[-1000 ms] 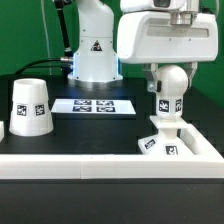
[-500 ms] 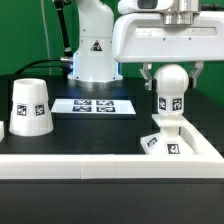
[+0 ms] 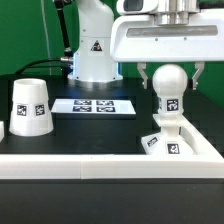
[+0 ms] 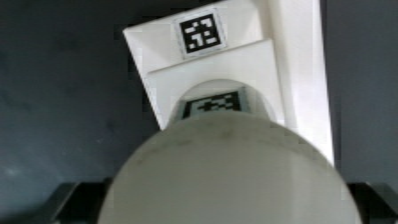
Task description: Assemble lamp
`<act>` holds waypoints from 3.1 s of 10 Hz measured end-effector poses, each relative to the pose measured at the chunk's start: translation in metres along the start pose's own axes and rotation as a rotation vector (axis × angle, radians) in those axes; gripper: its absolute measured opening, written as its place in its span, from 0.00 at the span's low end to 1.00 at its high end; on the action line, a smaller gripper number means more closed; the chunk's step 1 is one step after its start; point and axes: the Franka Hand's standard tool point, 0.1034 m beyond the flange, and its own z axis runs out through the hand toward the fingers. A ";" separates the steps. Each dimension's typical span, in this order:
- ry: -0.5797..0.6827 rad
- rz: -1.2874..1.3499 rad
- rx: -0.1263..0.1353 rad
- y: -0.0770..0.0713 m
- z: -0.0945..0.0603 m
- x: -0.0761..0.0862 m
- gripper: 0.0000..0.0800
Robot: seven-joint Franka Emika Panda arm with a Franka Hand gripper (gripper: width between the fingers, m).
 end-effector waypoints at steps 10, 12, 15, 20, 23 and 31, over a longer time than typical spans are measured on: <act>-0.107 0.943 -0.013 -0.011 0.001 -0.008 0.72; -0.130 1.046 -0.015 -0.010 0.005 -0.008 0.72; -0.127 1.173 -0.006 -0.013 0.005 -0.007 0.72; -0.131 0.894 0.002 -0.014 0.004 -0.008 0.87; -0.126 0.644 0.016 -0.014 0.004 -0.007 0.87; -0.092 -0.085 0.014 -0.014 0.003 -0.003 0.87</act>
Offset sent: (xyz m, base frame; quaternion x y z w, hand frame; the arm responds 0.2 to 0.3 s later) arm -0.0128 -0.0017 0.0014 -0.0465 -0.0267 0.3478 0.9360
